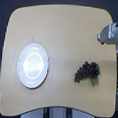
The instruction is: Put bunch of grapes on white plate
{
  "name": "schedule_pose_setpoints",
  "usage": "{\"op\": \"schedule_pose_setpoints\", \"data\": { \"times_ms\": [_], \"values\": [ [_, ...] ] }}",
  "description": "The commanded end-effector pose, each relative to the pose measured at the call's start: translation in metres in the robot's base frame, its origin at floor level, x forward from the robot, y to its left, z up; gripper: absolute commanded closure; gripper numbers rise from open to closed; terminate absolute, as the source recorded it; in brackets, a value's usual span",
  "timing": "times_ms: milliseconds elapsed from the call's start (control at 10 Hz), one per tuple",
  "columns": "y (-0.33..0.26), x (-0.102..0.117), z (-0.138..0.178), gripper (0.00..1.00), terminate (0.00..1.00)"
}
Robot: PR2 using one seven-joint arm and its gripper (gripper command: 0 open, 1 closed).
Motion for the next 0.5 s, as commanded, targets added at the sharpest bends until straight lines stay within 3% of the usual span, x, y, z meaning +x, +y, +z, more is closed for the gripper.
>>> {"op": "schedule_pose_setpoints", "data": {
  "times_ms": [0, 400],
  "values": [
    [0.001, -0.001, -0.001, 0.00, 0.00],
    [0.000, -0.016, -0.019, 0.00, 0.00]
  ]
}}
